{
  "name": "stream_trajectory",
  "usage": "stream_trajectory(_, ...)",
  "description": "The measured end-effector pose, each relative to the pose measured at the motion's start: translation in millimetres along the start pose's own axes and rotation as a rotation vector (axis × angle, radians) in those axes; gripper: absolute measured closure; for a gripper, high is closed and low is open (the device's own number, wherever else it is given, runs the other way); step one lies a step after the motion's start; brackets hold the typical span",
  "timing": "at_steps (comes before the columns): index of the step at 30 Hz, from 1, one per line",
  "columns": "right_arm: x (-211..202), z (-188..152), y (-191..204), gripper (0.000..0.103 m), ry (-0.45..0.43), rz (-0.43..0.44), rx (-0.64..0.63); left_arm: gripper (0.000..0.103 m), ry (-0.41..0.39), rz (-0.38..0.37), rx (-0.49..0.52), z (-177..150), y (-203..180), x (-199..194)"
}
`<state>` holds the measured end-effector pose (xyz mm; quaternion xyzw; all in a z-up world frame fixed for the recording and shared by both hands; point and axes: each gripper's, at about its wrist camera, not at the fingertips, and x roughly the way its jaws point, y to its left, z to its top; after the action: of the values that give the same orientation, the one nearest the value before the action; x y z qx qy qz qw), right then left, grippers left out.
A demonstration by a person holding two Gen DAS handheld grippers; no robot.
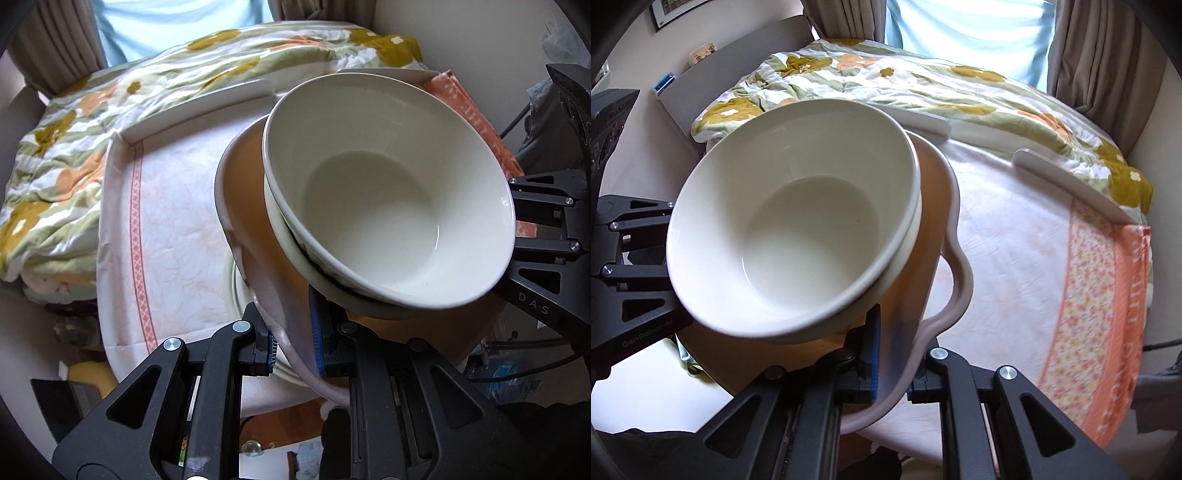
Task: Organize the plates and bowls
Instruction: 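Carry the basin over the plate stack and lower it onto the plates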
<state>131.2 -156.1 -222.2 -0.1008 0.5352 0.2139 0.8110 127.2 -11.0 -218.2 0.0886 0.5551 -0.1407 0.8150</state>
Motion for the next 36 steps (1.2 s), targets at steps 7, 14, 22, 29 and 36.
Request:
stream_trajectory(7,27,-10,19,0.093,0.037,-0.031,0.042,0.090,0.022,-0.025,0.036,-14,9,27)
stream_trajectory(14,38,-18,13,0.093,0.005,-0.037,0.095,0.090,0.014,-0.025,0.049,-14,11,41)
stream_trajectory(22,47,-23,17,0.093,0.012,-0.066,0.111,0.090,0.008,-0.009,0.072,-21,9,49)
stream_trajectory(29,47,-26,12,0.093,-0.002,-0.060,0.138,0.090,-0.010,0.026,0.084,-18,7,50)
stream_trajectory(36,47,-22,9,0.092,0.029,-0.067,0.152,0.089,0.025,0.054,0.101,-13,4,50)
